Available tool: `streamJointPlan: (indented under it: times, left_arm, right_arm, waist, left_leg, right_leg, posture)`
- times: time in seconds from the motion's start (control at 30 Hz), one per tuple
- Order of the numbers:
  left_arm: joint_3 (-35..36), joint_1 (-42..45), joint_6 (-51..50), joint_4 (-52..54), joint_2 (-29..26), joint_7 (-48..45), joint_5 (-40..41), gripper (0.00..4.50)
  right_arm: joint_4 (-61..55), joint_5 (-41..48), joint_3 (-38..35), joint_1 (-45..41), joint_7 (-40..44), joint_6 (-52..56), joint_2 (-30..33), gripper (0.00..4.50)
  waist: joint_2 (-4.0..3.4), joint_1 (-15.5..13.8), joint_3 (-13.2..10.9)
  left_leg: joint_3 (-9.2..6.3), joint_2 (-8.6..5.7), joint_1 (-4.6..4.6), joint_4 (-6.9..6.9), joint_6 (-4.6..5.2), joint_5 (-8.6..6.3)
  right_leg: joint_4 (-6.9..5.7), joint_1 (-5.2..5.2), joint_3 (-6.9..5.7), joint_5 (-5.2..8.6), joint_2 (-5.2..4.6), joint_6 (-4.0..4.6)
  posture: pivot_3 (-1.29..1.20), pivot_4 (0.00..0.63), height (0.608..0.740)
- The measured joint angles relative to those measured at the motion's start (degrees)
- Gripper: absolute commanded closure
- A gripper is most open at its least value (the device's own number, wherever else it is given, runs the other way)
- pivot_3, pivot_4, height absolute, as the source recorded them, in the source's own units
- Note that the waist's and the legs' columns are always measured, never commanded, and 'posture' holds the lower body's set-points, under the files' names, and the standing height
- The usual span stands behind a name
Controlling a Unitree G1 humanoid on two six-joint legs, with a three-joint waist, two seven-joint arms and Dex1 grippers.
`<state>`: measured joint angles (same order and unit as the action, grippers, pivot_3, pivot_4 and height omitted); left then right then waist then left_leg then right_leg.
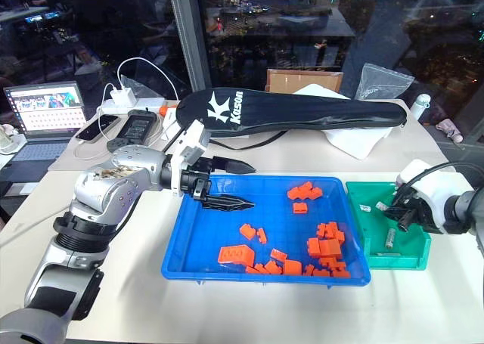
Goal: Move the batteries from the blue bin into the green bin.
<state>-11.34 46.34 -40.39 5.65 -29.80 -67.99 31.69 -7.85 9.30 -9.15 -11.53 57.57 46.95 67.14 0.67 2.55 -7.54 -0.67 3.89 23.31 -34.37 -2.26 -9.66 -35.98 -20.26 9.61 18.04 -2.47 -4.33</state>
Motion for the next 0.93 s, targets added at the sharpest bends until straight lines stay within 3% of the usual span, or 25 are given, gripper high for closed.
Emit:
streamJointPlan:
  times: [0.23,0.4,0.53,0.67,0.83,0.93]
  left_arm:
    - [1.5,0.0,-0.2,0.3,0.2,2.2,0.1,0.00]
    - [4.0,0.0,-0.9,0.2,0.2,5.7,0.0,0.00]
    - [10.9,0.0,-0.7,-1.2,0.8,13.7,-0.1,0.00]
    - [14.6,-4.0,3.2,-2.1,-2.4,16.7,-2.6,0.00]
    - [15.5,-12.4,4.2,-1.0,-5.0,17.1,-3.2,0.00]
    - [15.4,-13.1,4.2,-1.0,-5.8,16.9,-3.3,0.00]
  right_arm:
    - [2.2,0.1,2.2,-5.9,-0.1,-1.1,0.5,0.03]
    - [1.9,4.1,-3.0,-6.6,2.0,-4.0,0.2,0.03]
    - [-4.3,13.7,-15.0,-6.3,1.6,-3.8,-8.8,0.03]
    - [-13.2,22.9,-23.1,-4.8,-3.4,2.8,-15.8,0.03]
    - [-16.4,24.3,-23.5,2.2,-7.4,3.5,-17.7,0.03]
    - [-16.3,23.9,-21.5,2.7,-9.4,3.3,-18.3,0.03]
  waist:
    - [-0.04,-0.1,0.0]
    - [-0.09,-0.2,0.0]
    - [0.02,0.0,0.0]
    - [-0.19,-0.1,0.1]
    - [0.02,-0.7,0.1]
    - [0.03,-0.8,0.1]
  left_leg:
    - [0.00,-0.01,0.01,0.00,0.00,0.00]
    - [-0.01,-0.01,0.03,0.01,0.00,0.00]
    - [-0.11,-0.01,-0.02,0.05,0.00,0.00]
    - [-0.13,-0.02,-0.04,0.07,0.00,0.00]
    - [-0.14,-0.03,0.03,-0.03,-0.02,0.01]
    - [-0.15,-0.03,0.03,-0.10,-0.02,0.01]
  right_leg:
    - [0.01,0.01,0.00,0.00,0.00,0.00]
    - [0.02,0.01,0.00,0.00,0.00,-0.01]
    - [0.00,0.09,-0.04,-0.02,0.02,0.02]
    - [-0.03,0.10,-0.04,-0.11,0.02,0.18]
    - [-0.01,0.10,-0.09,-0.05,0.00,0.08]
    - [-0.02,0.10,-0.09,-0.03,0.00,-0.02]
  posture:
    - [0.00,0.150,0.720]
    - [0.00,0.150,0.720]
    - [0.00,0.150,0.720]
    - [0.00,0.150,0.720]
    - [0.00,0.150,0.720]
    - [0.00,0.150,0.720]
